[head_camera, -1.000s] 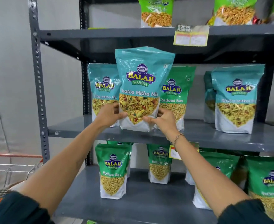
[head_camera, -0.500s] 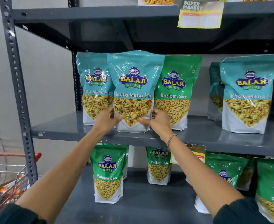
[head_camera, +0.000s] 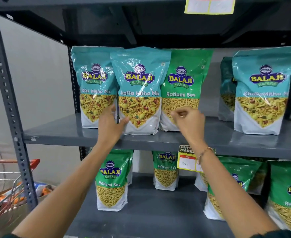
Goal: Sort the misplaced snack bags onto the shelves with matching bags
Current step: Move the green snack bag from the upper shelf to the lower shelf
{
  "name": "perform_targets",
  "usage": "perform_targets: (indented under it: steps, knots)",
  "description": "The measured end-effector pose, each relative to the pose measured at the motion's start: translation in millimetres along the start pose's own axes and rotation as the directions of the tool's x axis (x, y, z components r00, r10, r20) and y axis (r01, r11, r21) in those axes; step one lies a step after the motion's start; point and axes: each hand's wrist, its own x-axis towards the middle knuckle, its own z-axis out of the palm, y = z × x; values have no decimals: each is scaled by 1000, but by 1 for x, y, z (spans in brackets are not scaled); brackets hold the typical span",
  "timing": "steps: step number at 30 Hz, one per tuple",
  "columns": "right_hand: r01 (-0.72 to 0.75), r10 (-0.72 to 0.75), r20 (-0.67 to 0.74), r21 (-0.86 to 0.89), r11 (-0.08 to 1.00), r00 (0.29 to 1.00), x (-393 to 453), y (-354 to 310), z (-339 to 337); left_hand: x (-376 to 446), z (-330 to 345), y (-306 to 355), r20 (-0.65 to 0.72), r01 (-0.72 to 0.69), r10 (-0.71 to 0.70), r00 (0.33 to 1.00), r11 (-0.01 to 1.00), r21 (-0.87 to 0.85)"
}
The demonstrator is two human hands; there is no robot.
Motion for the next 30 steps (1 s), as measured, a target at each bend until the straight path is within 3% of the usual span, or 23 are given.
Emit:
perform_targets:
  steps: [2, 3, 5, 8, 10, 13, 20, 24, 30]
  knots:
    - [0, -2, -153, -16, 1000, 988, 10, 16, -18, -11, 5, 15, -122, -145, 142, 982, 989, -10]
    - [-41, 37, -141, -27, 999, 989, 17, 25, -24, -13, 9, 24, -120, -212, 208, 971, 977, -21]
    - [-195, 193, 42, 40, 980, 980, 32, 37, -31, -14, 21, 45, 6, -303, 304, 953, 951, -54]
    - [-424, 322, 381, 221, 878, 866, 46, 46, -27, -17, 48, 70, 197, -424, 422, 885, 905, -36]
    - [-465, 329, 437, 250, 849, 837, 51, 51, -25, -22, 65, 79, 275, -423, 396, 876, 905, 43]
    - [-464, 325, 434, 265, 845, 840, 48, 53, -27, -25, 84, 82, 400, -339, 242, 884, 920, 195]
    - [-445, 344, 350, 270, 854, 871, 43, 58, -52, -17, 111, 99, 599, 28, -109, 793, 989, 144]
    - [-455, 332, 391, 283, 844, 859, 42, 60, -70, -11, 122, 106, 614, 212, -110, 782, 973, -96]
    - [-464, 373, 344, 240, 852, 862, 35, 58, -88, -13, 122, 109, 575, 233, -43, 817, 936, -262]
